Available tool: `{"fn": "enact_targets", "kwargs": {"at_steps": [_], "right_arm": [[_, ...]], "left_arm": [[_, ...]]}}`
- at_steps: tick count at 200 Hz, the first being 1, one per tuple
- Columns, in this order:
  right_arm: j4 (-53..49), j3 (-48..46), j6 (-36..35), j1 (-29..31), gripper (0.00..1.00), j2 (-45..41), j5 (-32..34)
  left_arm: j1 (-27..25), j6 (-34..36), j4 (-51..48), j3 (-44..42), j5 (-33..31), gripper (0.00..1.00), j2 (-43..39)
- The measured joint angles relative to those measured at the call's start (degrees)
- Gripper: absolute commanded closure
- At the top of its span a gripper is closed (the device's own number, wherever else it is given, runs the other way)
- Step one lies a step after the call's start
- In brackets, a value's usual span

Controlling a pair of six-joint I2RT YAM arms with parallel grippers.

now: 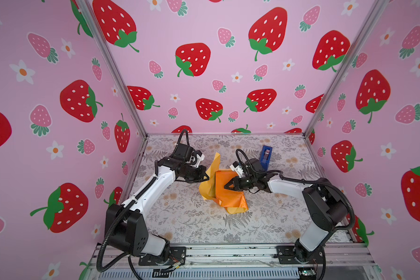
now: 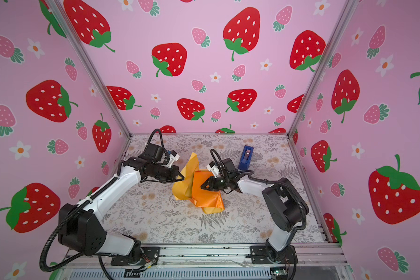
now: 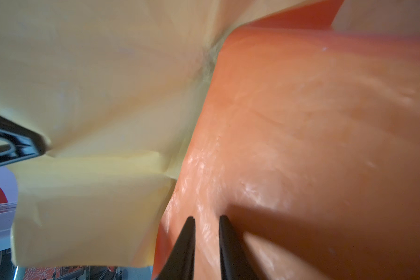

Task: Wrap the gift box in paper
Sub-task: 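Grasp the paper edge with the left gripper and lift it over the box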

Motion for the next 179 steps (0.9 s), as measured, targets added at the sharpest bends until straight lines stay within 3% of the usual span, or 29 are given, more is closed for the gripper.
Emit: {"fn": "enact_targets", "kwargs": {"at_steps": [83,133,179], "right_arm": [[0.3,-0.2,0.1,0.0,0.78,0.0,-0.4],[0.5,-0.3,0.3,0.0,0.78,0.0,-0.5],[0.5,-0.3,0.3,0.0,0.78,0.0,-0.5]], "left_arm": [[0.0,0.2,-2.4,1.4,-1.2,0.98,0.0],[-0.3,-0.8,-1.7,2.0,2.1,0.97,1.8],[-4.2,-3.6,-1.1,5.8,2.3,0.95,6.6]]}}
